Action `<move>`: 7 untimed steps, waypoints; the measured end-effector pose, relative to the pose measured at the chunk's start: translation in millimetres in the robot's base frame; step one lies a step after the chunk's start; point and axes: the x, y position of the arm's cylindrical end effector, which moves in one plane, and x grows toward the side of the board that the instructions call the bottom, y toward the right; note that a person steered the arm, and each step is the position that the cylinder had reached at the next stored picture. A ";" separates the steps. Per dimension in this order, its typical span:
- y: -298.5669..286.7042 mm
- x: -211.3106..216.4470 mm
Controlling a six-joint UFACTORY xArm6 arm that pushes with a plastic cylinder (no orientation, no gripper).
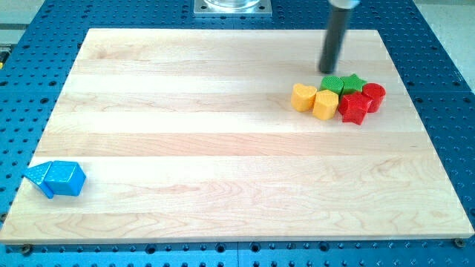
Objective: Move your arm to the top right of the red circle
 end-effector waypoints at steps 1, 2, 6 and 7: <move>56.3 10.0; 70.2 15.6; 74.6 24.6; 74.4 26.8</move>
